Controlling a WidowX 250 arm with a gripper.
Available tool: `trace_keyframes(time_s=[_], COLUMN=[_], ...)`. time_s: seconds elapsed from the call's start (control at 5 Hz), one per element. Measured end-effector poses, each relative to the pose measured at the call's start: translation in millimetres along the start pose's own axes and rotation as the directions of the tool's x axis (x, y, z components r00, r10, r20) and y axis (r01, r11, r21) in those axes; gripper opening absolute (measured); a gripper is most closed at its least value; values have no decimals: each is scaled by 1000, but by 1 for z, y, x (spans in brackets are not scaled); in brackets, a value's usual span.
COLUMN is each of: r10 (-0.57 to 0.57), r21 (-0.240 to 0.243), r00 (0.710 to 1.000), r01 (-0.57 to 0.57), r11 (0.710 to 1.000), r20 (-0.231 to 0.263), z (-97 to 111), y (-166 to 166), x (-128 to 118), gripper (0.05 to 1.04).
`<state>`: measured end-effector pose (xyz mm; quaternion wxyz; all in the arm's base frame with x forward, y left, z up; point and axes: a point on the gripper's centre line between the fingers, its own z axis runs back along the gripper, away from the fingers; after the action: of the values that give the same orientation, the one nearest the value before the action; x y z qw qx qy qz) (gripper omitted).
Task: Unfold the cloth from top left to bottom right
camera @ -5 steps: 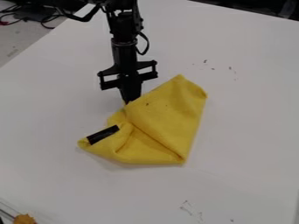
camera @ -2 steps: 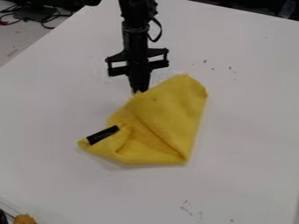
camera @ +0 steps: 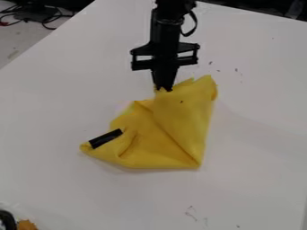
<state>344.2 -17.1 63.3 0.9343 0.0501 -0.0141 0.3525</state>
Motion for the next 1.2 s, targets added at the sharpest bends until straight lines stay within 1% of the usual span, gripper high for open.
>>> trace_keyframes(time_s=[0.2,0.4,0.6,0.8,1.0,1.2], r10=[-42,-104,-144,-159,-168,-185], r21=[10,5,17,-3,-1,-11], r00=[998,992,987,985,984,981], r01=[41,104,143,160,168,186], r11=[999,995,990,987,986,982], r20=[36,72,67,65,60,65], z=[7,15,8,7,-2,-2], y=[-15,-46,-70,-90,-100,-113], x=[-12,-18,-14,-5,-6,-15], gripper=[62,62,62,62,62,62])
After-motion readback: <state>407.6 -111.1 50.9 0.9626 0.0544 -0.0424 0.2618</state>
